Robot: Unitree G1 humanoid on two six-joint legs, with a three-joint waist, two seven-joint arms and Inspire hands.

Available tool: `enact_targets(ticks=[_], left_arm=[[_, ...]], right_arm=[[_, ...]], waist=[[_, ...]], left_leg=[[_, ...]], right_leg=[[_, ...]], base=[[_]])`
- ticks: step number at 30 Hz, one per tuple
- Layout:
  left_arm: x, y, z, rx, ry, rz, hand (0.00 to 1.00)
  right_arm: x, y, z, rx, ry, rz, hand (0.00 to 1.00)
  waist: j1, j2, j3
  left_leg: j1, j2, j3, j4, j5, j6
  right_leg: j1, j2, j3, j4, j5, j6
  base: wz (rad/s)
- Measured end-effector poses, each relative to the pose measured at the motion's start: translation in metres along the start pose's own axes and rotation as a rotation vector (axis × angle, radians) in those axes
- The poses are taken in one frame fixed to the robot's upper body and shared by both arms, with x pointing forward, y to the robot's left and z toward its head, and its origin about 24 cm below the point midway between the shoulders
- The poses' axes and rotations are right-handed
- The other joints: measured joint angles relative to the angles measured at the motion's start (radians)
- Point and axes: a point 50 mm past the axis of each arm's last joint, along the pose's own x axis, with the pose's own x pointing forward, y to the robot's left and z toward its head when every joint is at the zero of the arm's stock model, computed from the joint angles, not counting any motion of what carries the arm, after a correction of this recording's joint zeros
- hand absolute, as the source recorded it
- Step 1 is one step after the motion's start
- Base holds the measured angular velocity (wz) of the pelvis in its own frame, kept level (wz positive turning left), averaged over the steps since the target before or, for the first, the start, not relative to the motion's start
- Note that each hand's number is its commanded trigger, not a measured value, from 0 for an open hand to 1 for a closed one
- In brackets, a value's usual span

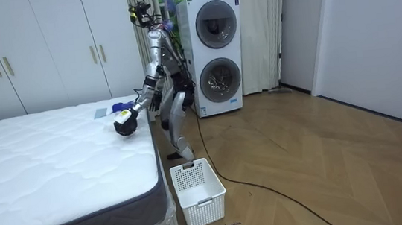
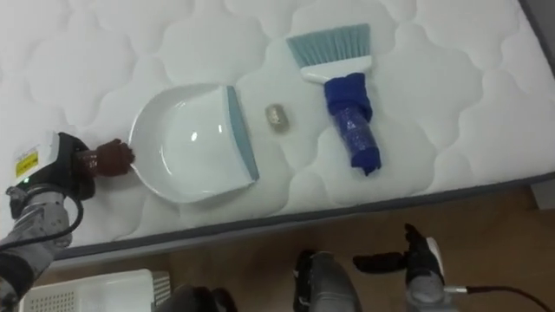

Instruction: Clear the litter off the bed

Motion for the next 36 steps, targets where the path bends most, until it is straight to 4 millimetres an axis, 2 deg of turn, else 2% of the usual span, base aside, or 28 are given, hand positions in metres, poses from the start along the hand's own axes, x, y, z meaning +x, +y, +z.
enact_targets(ticks=[7, 15, 21, 25, 28, 33, 36], left_arm=[[-0.012, -0.008, -0.014, 0.015, 0.019, 0.038, 1.00], [-0.023, -0.012, -0.025, 0.032, 0.026, 0.108, 1.00], [-0.026, -0.013, -0.027, 0.044, 0.022, 0.126, 1.00], [-0.027, -0.014, -0.029, 0.055, 0.026, 0.121, 1.00], [-0.027, -0.013, -0.029, 0.054, 0.025, 0.124, 1.00], [-0.025, -0.011, -0.028, 0.053, 0.026, 0.138, 1.00], [-0.020, -0.007, -0.023, 0.049, 0.024, 0.156, 1.00]], right_arm=[[0.000, -0.001, 0.010, 0.044, -0.038, -0.054, 0.00], [-0.003, 0.000, 0.023, 0.071, -0.100, -0.130, 0.00], [-0.005, -0.002, 0.029, 0.082, -0.119, -0.233, 0.00], [-0.007, -0.001, 0.039, 0.094, -0.138, -0.281, 0.00], [-0.009, -0.001, 0.044, 0.098, -0.149, -0.326, 0.00], [-0.013, 0.002, 0.056, 0.103, -0.183, -0.383, 0.00], [-0.015, 0.005, 0.064, 0.101, -0.202, -0.421, 0.00]], waist=[[0.018, -0.003, -0.0018], [0.016, -0.004, -0.0021], [0.017, -0.005, -0.0016], [0.017, -0.009, 0.0009], [0.017, -0.012, 0.0029], [0.018, -0.030, 0.0175], [0.019, -0.034, 0.0218]], left_leg=[[0.009, -0.018, 0.007, -0.021, 0.011, 0.003], [0.005, -0.034, 0.039, -0.043, 0.018, 0.009], [0.006, -0.037, 0.054, -0.049, 0.024, 0.013], [-0.001, -0.042, 0.070, -0.038, 0.028, 0.022], [-0.007, -0.047, 0.078, -0.036, 0.029, 0.024], [-0.037, -0.047, 0.078, -0.028, 0.032, 0.029], [-0.068, -0.046, 0.072, -0.019, 0.035, 0.032]], right_leg=[[-0.003, -0.013, 0.006, 0.000, 0.000, 0.003], [-0.044, -0.021, 0.043, 0.007, 0.010, 0.007], [-0.052, -0.023, 0.054, 0.006, 0.015, 0.009], [-0.079, -0.041, 0.074, 0.029, 0.015, 0.010], [-0.090, -0.041, 0.081, 0.035, 0.018, 0.010], [-0.123, -0.043, 0.086, 0.043, 0.031, 0.005], [-0.146, -0.043, 0.080, 0.041, 0.041, 0.001]], base=[[0.02], [-0.08], [-0.03], [-0.08], [0.00], [0.01], [0.03]])
